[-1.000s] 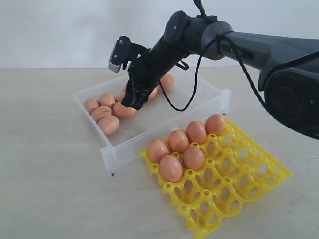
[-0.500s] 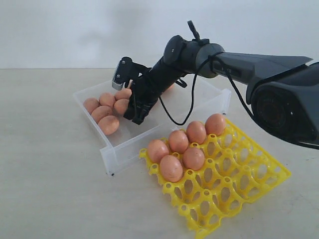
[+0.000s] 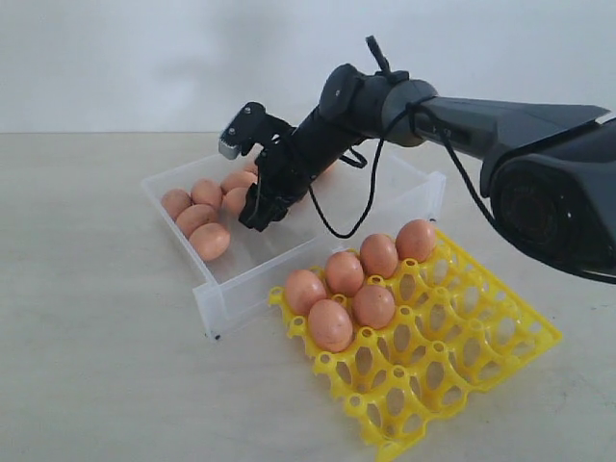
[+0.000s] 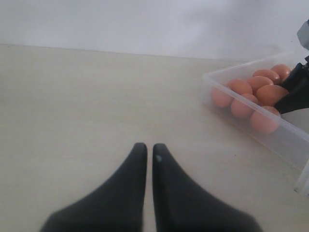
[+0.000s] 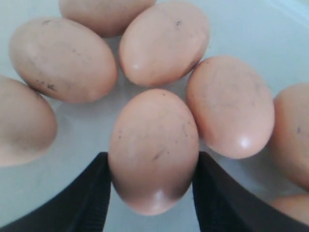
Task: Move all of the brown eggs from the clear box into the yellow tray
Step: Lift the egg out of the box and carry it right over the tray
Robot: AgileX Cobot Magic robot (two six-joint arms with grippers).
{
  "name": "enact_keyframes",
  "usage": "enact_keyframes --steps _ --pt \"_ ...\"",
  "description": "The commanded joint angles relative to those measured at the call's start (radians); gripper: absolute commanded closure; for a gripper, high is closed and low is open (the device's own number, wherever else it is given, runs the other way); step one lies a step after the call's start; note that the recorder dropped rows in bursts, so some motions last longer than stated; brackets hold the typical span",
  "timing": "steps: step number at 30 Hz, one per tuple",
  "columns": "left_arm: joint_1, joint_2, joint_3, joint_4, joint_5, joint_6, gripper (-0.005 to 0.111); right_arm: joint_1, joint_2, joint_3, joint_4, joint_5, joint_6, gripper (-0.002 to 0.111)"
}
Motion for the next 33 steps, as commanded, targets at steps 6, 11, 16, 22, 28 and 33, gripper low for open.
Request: enact_keyframes --steps 6,11,16,22,28,33 --pt "0.003 -0.003 0.003 -0.003 -0.004 -0.001 0.103 -0.16 -0.051 -0.002 0.196 0.281 0.046 0.109" --pt "0.003 -0.003 0.003 -0.003 -0.004 -0.001 0.103 -0.182 -0.07 -0.002 0.18 0.33 0.048 0.109" --pt "0.003 -0.003 0.003 -0.003 -0.004 -0.001 0.103 -0.186 -0.124 -0.002 0.153 0.331 0.087 0.109" --pt "0.003 -0.003 0.003 -0.003 -0.004 -0.001 0.103 -0.21 -0.196 -0.002 0.116 0.342 0.183 0.109" --pt "0.003 -0.003 0.003 -0.003 -0.004 -0.001 0.103 -0.209 -0.22 -0.002 0.121 0.382 0.203 0.109" --pt "0.003 -0.003 0.003 -0.003 -0.004 -0.001 0.103 -0.237 -0.254 0.032 0.098 0.397 0.242 0.109"
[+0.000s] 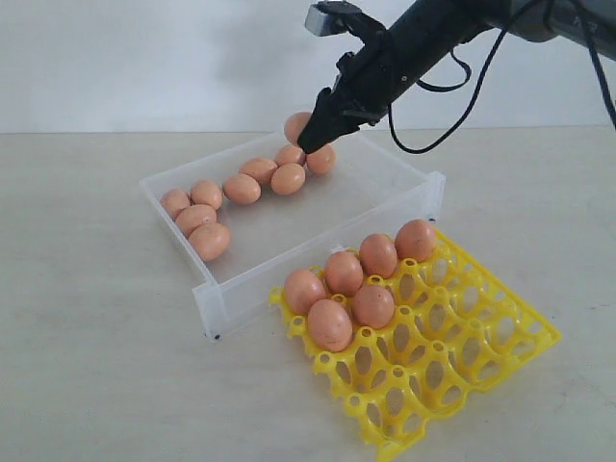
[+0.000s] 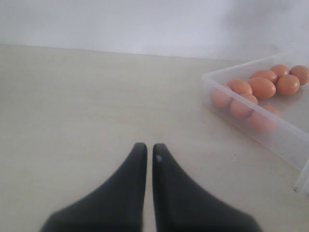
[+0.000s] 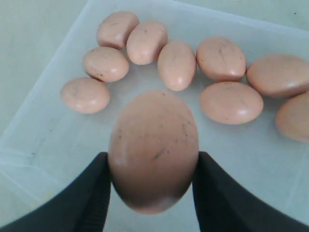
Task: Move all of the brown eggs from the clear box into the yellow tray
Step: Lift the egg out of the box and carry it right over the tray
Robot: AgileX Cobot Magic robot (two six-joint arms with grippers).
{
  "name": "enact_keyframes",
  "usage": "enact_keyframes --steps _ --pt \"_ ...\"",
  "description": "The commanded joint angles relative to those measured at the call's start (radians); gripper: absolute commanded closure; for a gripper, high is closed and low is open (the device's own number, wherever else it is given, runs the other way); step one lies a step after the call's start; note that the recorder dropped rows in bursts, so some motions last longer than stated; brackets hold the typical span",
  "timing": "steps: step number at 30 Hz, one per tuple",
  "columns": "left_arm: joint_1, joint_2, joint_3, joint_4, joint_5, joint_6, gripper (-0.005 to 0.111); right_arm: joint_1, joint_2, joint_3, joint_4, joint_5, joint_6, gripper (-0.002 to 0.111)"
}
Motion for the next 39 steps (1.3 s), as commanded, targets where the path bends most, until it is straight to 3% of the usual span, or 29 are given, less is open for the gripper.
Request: enact_keyframes --steps 1,5,10,13,15,17,22,28,39 --pt "0.003 -0.003 0.003 -0.003 -0.004 -0.001 0.103 -0.036 -0.07 0.064 -0.011 0.013 0.02 0.109" --pt "0.003 -0.003 0.003 -0.003 -0.004 -0.001 0.103 -0.071 -0.21 0.311 -0.004 -0.106 -0.028 0.109" --pt "0.003 -0.003 0.003 -0.003 -0.004 -0.001 0.103 -0.078 -0.536 0.837 0.137 -0.591 -0.265 0.109" --pt "0.003 -0.003 0.003 -0.003 -0.004 -0.001 0.103 -0.046 -0.729 1.156 0.582 -1.009 -0.597 0.109" --pt "0.003 -0.003 0.003 -0.003 -0.004 -0.001 0.103 -0.027 -0.813 1.281 0.925 -1.171 -0.905 0.109" --pt "0.003 -0.003 0.003 -0.003 -0.004 -0.001 0.103 -0.03 -0.866 1.347 1.036 -1.101 -1.105 0.109" --pt "0.003 -0.003 0.003 -0.003 -0.004 -0.001 0.103 -0.029 -0.867 1.396 1.036 -0.826 -1.025 0.109" --pt "0.003 -0.003 0.003 -0.003 -0.004 -0.001 0.103 -0.029 -0.844 1.417 1.036 -0.92 -0.934 0.109" --pt "0.003 -0.003 0.003 -0.003 -0.004 -0.001 0.103 -0.029 -0.848 1.483 1.022 -0.88 -0.965 0.109"
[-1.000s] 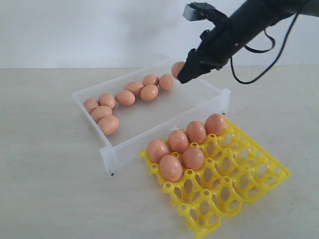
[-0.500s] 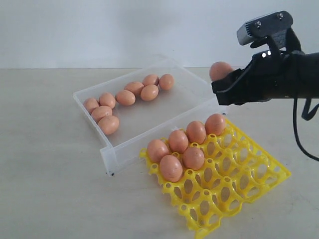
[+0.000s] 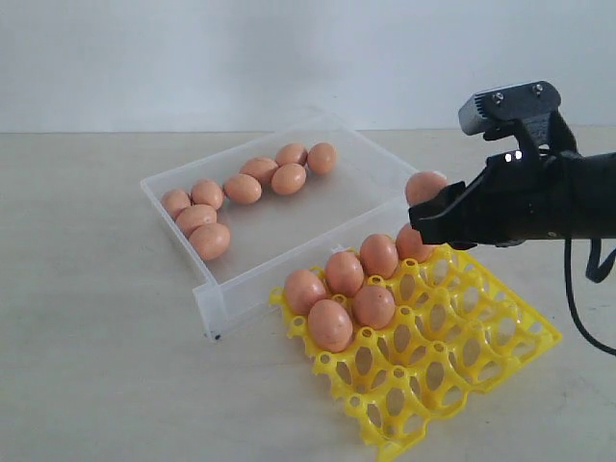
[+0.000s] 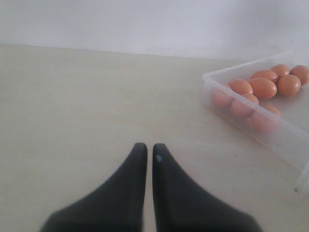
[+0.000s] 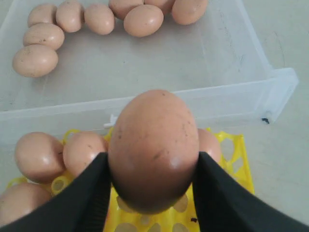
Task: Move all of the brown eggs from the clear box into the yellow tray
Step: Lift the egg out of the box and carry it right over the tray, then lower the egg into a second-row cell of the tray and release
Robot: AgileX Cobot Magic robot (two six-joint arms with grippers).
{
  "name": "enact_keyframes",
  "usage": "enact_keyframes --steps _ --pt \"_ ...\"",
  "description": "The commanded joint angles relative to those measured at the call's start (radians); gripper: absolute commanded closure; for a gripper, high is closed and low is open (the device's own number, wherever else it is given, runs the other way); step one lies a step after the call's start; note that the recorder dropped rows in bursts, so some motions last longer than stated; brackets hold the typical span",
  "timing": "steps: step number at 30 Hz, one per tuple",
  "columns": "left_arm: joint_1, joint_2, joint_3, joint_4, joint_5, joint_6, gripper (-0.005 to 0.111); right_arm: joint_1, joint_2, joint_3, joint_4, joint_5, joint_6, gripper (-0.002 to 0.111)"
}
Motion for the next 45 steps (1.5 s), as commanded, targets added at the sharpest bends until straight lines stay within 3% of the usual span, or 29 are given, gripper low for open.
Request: enact_keyframes --steps 1,8,18,23,27,28,32,35,36,37,40,42,45 --pt "0.003 -0.003 0.003 -0.003 -0.004 -0.001 0.103 0.0 -0.005 0.002 -0.004 -0.022 -0.027 0.109" --pt "0.003 -0.003 0.003 -0.003 -0.004 -0.001 0.103 0.0 -0.005 -0.054 0.011 -0.145 -0.054 0.109" --pt "0.003 -0.003 0.003 -0.003 -0.004 -0.001 0.103 -0.002 0.024 -0.272 0.011 -0.243 0.138 0.109" --pt "0.003 -0.003 0.003 -0.003 -0.004 -0.001 0.103 0.0 0.047 -0.294 0.006 -0.14 -0.085 0.109" --pt "0.003 -0.003 0.003 -0.003 -0.004 -0.001 0.103 0.0 0.047 -0.267 -0.354 -0.098 -0.238 0.109" --pt "0.003 -0.003 0.003 -0.003 -0.004 -0.001 0.103 0.0 0.047 -0.264 -0.44 -0.129 -0.233 0.109" --pt "0.003 -0.003 0.003 -0.003 -0.004 -0.001 0.103 0.0 0.047 -0.284 -0.498 -0.705 -0.198 0.109" --pt "0.003 -0.003 0.003 -0.003 -0.004 -0.001 0.103 0.0 0.047 -0.35 -0.589 -1.098 0.072 0.109" --pt "0.003 -0.003 0.003 -0.003 -0.004 -0.001 0.103 0.0 0.045 -0.372 -0.655 -1.145 0.22 0.109" --pt "0.003 -0.003 0.003 -0.003 -0.004 -0.001 0.103 0.0 0.045 -0.387 -0.698 -1.147 0.337 0.109" --pt "0.003 -0.003 0.003 -0.003 -0.004 -0.001 0.103 -0.002 0.045 -0.415 -0.772 -1.013 0.929 0.109" --pt "0.003 -0.003 0.003 -0.003 -0.004 -0.001 0.103 -0.014 0.058 -0.415 -1.008 -0.849 1.402 0.109" --pt "0.003 -0.003 0.003 -0.003 -0.004 -0.001 0.103 -0.055 0.14 -0.415 -1.401 -0.833 2.019 0.109"
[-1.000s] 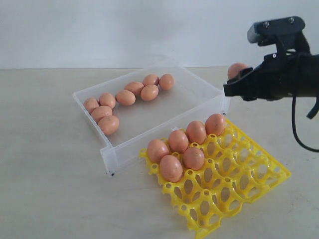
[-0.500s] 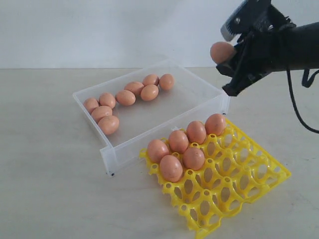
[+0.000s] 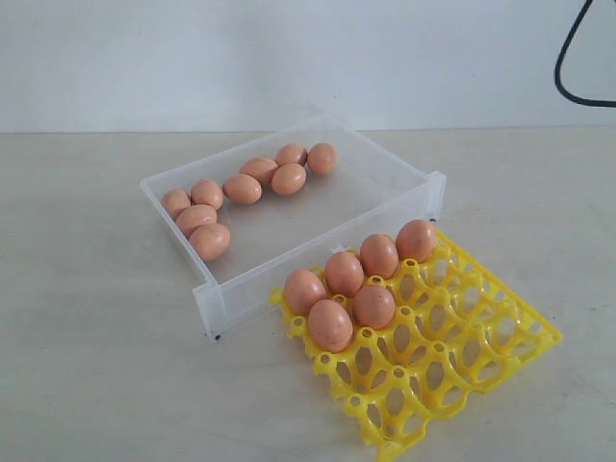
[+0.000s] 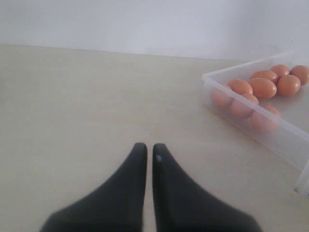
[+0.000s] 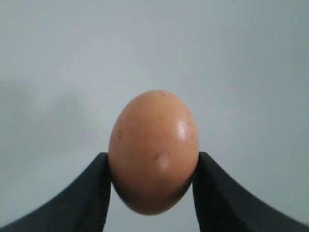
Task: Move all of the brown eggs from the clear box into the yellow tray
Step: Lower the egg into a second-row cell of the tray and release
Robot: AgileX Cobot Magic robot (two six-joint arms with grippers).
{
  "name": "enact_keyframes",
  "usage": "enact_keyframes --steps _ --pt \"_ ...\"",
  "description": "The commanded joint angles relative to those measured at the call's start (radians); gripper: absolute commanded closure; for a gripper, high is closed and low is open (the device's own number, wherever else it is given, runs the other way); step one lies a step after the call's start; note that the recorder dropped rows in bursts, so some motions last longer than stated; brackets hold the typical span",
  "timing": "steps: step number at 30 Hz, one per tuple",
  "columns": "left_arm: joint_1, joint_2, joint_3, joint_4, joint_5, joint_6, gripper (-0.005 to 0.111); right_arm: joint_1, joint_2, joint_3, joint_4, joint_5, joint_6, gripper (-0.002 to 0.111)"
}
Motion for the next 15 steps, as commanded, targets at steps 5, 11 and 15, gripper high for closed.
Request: enact_keyframes --steps 5,11,15 --pt "0.003 -0.003 0.003 -0.003 -0.004 -0.001 0.103 -0.156 0.193 0.028 -0.963 -0.161 1.371 0.109" --pt "0.003 -0.003 0.003 -0.003 -0.004 -0.001 0.103 -0.333 0.304 0.075 -1.498 -0.686 1.64 0.109" --pt "0.003 -0.003 0.003 -0.003 -0.004 -0.001 0.103 -0.388 0.306 0.088 -1.804 -0.686 1.634 0.109"
